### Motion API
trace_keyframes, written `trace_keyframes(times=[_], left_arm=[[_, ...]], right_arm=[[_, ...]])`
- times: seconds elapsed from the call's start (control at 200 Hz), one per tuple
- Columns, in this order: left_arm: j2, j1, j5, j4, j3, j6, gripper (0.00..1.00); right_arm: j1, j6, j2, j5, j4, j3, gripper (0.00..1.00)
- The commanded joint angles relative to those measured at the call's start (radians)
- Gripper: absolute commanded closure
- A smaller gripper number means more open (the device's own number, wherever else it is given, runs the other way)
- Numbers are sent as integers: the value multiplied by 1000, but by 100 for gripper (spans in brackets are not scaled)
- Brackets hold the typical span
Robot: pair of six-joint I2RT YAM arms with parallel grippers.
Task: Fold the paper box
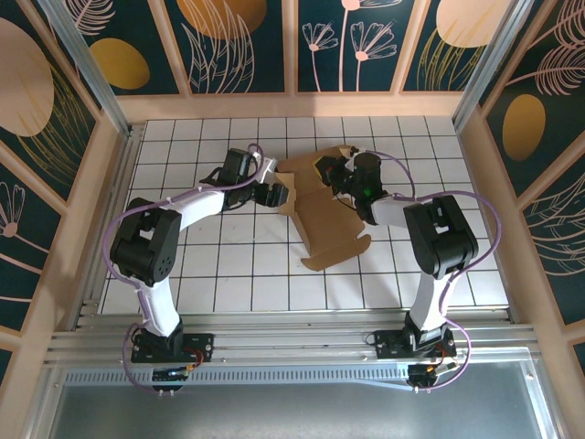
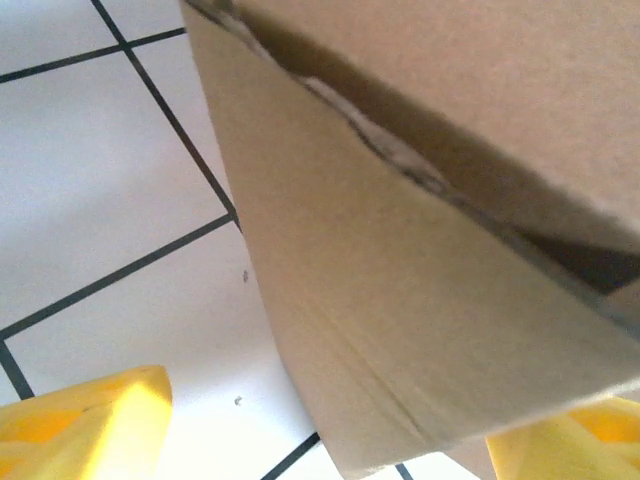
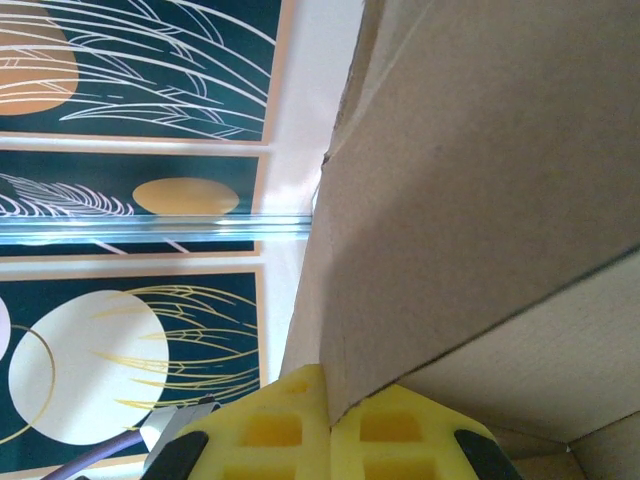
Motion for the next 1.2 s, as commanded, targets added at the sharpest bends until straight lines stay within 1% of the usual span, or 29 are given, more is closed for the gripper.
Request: trace_keyframes(times=[0.0,0.085,0.12,0.2,0.3,0.37,0.415,0.455,0.501,0.571,0.596,0.651,0.696,0.761,0.841,0.916,0.986,1.031,1.061,1.066,1.071,1.106,1.141,1.181,1.196], left_arm=[[-23,3,-51,148,-7,11,17],[-3,2,-33,168,5,29,19],[10,2,-29,176,13,39,23],[41,2,-31,163,53,53,37],[76,0,-42,137,91,78,43],[98,-1,-71,122,111,89,44],[109,-3,-84,120,120,94,44],[117,-4,-92,120,126,99,42],[123,-4,-111,124,133,99,40],[130,-6,-149,131,144,105,40],[134,-6,-163,132,149,106,41],[140,-6,-189,141,159,112,43],[144,-6,-205,153,166,117,45],[152,-6,-213,160,181,130,52],[171,-6,-188,150,213,147,57],[190,-6,-154,134,240,158,58],[204,-6,-124,122,254,163,58],[206,-6,-116,121,252,160,59],[201,-6,-108,121,246,156,59],[201,-6,-106,121,246,155,59],[199,-6,-104,121,245,153,59],[186,-7,-95,122,233,139,59],[166,-6,-83,127,217,118,59],[136,-6,-73,129,198,84,59],[124,-6,-72,128,192,69,59]], right_arm=[[23,-34,-5,-62,-76,-10,100],[27,-30,1,-73,-74,-2,100],[27,-31,0,-74,-78,1,100],[30,-33,-1,-73,-86,3,100],[27,-34,-9,-76,-98,7,100],[29,-32,-15,-80,-106,15,100],[30,-22,-18,-85,-112,19,98],[29,-4,-18,-93,-113,24,96],[30,23,-17,-103,-109,28,95],[28,71,-14,-114,-97,32,95],[27,84,-12,-121,-85,35,94],[27,105,-10,-131,-69,39,89],[28,106,-11,-136,-66,46,89],[28,86,-17,-129,-98,54,89],[26,50,-34,-112,-140,53,87],[23,11,-57,-97,-180,44,81],[23,-71,-102,-87,-242,48,76],[23,-182,-150,-74,-309,69,71],[23,-291,-188,-45,-379,94,69],[23,-331,-200,-28,-402,106,67],[23,-331,-200,-28,-402,106,67],[25,-465,-246,65,-536,154,63],[25,-641,-280,157,-632,199,59],[25,-831,-309,232,-688,223,47],[20,-908,-316,255,-696,225,40]])
